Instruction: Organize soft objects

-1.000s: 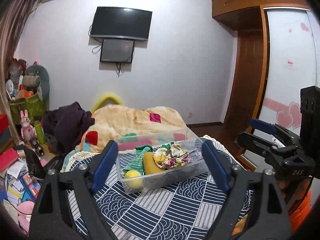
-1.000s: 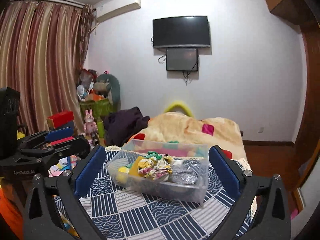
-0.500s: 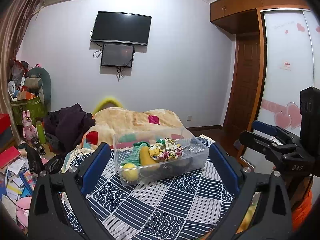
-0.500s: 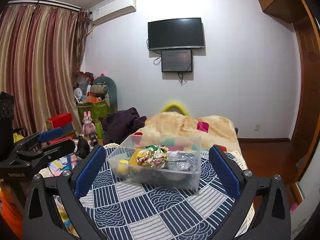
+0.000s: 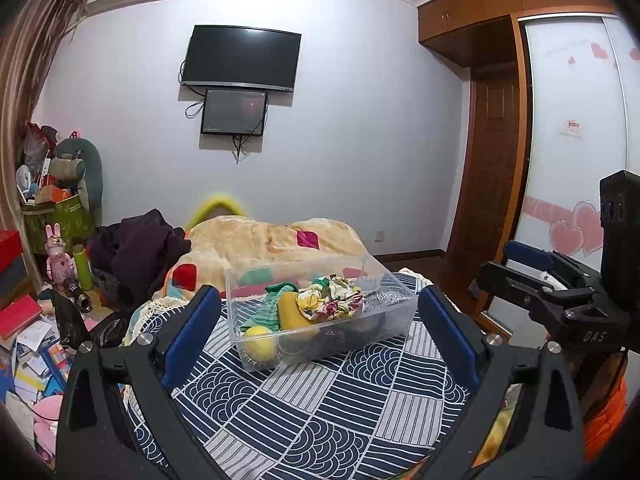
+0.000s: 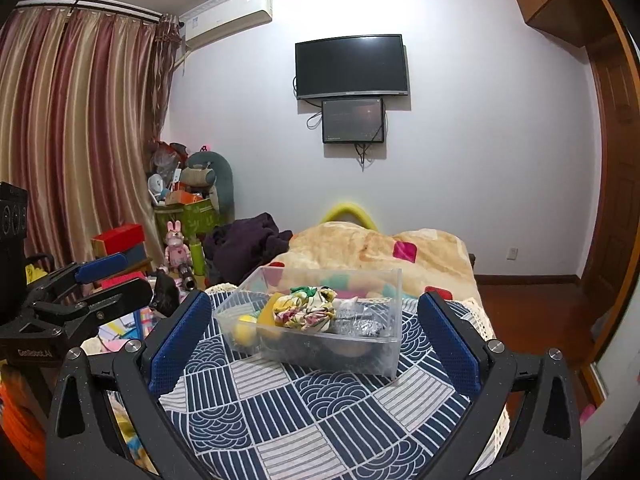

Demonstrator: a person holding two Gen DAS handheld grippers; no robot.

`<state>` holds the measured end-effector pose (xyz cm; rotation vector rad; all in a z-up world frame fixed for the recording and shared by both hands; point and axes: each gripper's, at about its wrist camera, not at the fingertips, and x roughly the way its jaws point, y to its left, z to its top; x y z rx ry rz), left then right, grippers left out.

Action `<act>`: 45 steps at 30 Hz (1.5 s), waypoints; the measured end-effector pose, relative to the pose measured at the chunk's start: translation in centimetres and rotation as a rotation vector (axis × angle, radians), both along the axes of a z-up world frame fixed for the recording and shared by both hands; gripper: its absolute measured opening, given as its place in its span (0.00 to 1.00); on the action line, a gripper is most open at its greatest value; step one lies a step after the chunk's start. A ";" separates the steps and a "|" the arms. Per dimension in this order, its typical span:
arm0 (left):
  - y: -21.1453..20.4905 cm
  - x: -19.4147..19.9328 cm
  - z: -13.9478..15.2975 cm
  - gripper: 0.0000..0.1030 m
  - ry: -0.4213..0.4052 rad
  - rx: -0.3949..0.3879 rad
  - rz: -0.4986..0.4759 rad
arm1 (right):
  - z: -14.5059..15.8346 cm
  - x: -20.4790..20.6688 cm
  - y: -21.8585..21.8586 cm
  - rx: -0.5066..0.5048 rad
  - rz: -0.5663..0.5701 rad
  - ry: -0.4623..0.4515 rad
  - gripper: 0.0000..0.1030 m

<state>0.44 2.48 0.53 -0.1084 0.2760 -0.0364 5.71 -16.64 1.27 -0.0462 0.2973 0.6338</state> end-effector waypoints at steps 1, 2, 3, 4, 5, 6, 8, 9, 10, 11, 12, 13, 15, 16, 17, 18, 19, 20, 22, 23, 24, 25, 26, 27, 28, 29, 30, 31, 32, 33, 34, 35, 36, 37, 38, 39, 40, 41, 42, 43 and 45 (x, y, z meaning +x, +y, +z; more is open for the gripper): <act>0.0 0.0 0.0 0.97 0.000 0.000 0.000 | 0.1 0.0 -0.1 0.001 0.001 0.001 1.00; 0.0 0.0 0.0 0.97 0.000 0.000 -0.001 | 0.0 0.0 0.0 0.000 0.000 0.001 1.00; 0.0 0.0 0.0 0.97 -0.001 0.001 -0.001 | 0.0 0.0 0.0 0.001 -0.001 0.000 1.00; 0.0 0.0 0.0 0.97 -0.001 0.000 0.000 | 0.1 -0.1 -0.1 0.002 0.000 -0.001 1.00; 0.0 0.0 0.1 0.97 -0.002 0.001 0.000 | 0.0 -0.1 0.0 0.002 0.000 0.000 1.00; 0.0 0.0 0.1 0.97 -0.001 0.001 0.000 | 0.0 -0.1 -0.1 0.002 0.000 -0.001 1.00; 0.0 0.0 0.0 0.97 -0.001 0.000 0.000 | 0.1 -0.2 -0.1 0.002 0.001 -0.001 1.00; 0.0 0.0 0.0 0.97 -0.001 0.000 0.000 | 0.0 -0.1 -0.1 0.002 0.001 -0.001 1.00; 0.0 0.0 0.1 0.97 -0.001 0.000 0.000 | 0.1 -0.2 -0.1 0.002 0.001 -0.001 1.00; 0.0 0.0 0.0 0.97 -0.002 0.000 -0.001 | 0.1 -0.2 -0.1 0.002 0.001 -0.001 1.00; 0.0 0.0 0.1 0.97 -0.002 0.001 0.000 | 0.1 -0.2 -0.1 0.002 0.002 -0.001 1.00; 0.0 0.0 0.1 0.97 -0.002 0.001 0.001 | 0.2 -0.2 -0.1 0.003 0.001 -0.001 1.00; 0.0 0.0 0.1 0.97 -0.002 0.001 0.000 | 0.1 -0.2 0.0 0.003 0.001 -0.002 1.00; 0.0 0.0 0.1 0.97 -0.001 0.001 0.001 | 0.1 -0.2 0.0 0.002 0.001 -0.001 1.00; 0.0 0.0 0.1 0.97 -0.001 0.002 0.001 | 0.1 -0.2 0.0 0.003 0.001 -0.001 1.00; 0.0 0.0 0.1 0.97 -0.001 0.003 0.001 | 0.0 -0.2 0.0 0.003 0.001 -0.001 1.00; 0.0 -0.1 0.1 0.97 -0.002 0.003 0.003 | 0.1 -0.3 0.0 0.004 0.001 -0.002 1.00; 0.0 -0.1 0.1 0.97 -0.002 0.004 0.003 | 0.1 -0.3 0.0 0.004 0.002 -0.001 1.00; 0.0 -0.1 0.2 0.97 0.000 0.006 0.004 | 0.1 -0.2 0.0 0.003 0.001 -0.001 1.00; -0.1 -0.1 0.2 0.97 0.001 0.007 0.003 | 0.0 -0.2 0.0 0.003 0.001 -0.001 1.00; -0.1 -0.1 0.2 0.97 0.000 0.008 0.003 | 0.0 -0.2 0.0 0.003 0.002 -0.001 1.00; -0.1 -0.1 0.2 0.97 0.000 0.010 0.001 | 0.1 -0.2 0.0 0.003 0.001 -0.001 1.00; -0.1 -0.2 0.2 0.97 -0.001 0.011 0.000 | 0.1 -0.3 0.0 0.004 0.000 -0.001 1.00; -0.2 -0.2 0.2 0.97 -0.005 0.011 -0.001 | 0.1 -0.2 0.0 0.004 0.001 -0.001 1.00; -0.2 -0.2 0.2 0.97 -0.007 0.010 -0.003 | 0.2 -0.3 -0.1 0.005 0.000 -0.002 1.00; -0.2 -0.3 0.2 0.97 -0.009 0.009 -0.008 | 0.1 -0.2 -0.1 0.005 0.000 -0.001 1.00; -0.2 -0.3 0.2 0.97 -0.009 0.008 -0.012 | 0.2 -0.2 -0.1 0.006 -0.001 -0.001 1.00; -0.2 -0.3 0.2 0.97 -0.010 0.008 -0.015 | 0.3 -0.3 -0.1 0.007 -0.003 -0.001 1.00; -0.2 -0.4 0.2 0.97 -0.012 0.009 -0.016 | 0.3 -0.4 -0.1 0.007 -0.004 -0.001 1.00; -0.2 -0.5 0.2 0.97 -0.014 0.011 -0.016 | 0.4 -0.4 -0.1 0.008 -0.004 -0.001 1.00; -0.3 -0.5 0.2 0.97 -0.016 0.012 -0.015 | 0.5 -0.5 -0.1 0.009 -0.005 0.000 1.00; -0.3 -0.5 0.2 0.97 -0.015 0.013 -0.016 | 0.5 -0.5 -0.2 0.009 -0.006 0.000 1.00; -0.3 -0.4 0.2 0.97 -0.013 0.012 -0.019 | 0.6 -0.6 -0.2 0.009 -0.006 0.000 1.00; -0.3 -0.4 0.2 0.97 -0.011 0.012 -0.021 | 0.6 -0.6 -0.2 0.009 -0.006 0.001 1.00; -0.3 -0.3 0.2 0.97 -0.010 0.011 -0.020 | 0.5 -0.5 -0.2 0.009 -0.006 0.000 1.00; -0.3 -0.3 0.2 0.97 -0.010 0.010 -0.017 | 0.6 -0.6 -0.2 0.010 -0.006 -0.001 1.00; -0.3 -0.4 0.2 0.97 -0.010 0.009 -0.016 | 0.6 -0.6 -0.2 0.010 -0.005 -0.002 1.00; -0.3 -0.4 0.2 0.97 -0.009 0.008 -0.015 | 0.5 -0.5 -0.2 0.010 -0.004 -0.001 1.00; -0.3 -0.4 0.2 0.97 -0.008 0.008 -0.014 | 0.6 -0.5 -0.2 0.009 -0.004 -0.002 1.00; -0.2 -0.4 0.2 0.97 -0.007 0.007 -0.012 | 0.6 -0.6 -0.2 0.008 -0.004 -0.002 1.00; -0.1 -0.5 0.1 0.97 -0.006 0.005 -0.010 | 0.5 -0.6 -0.2 0.009 -0.004 0.001 1.00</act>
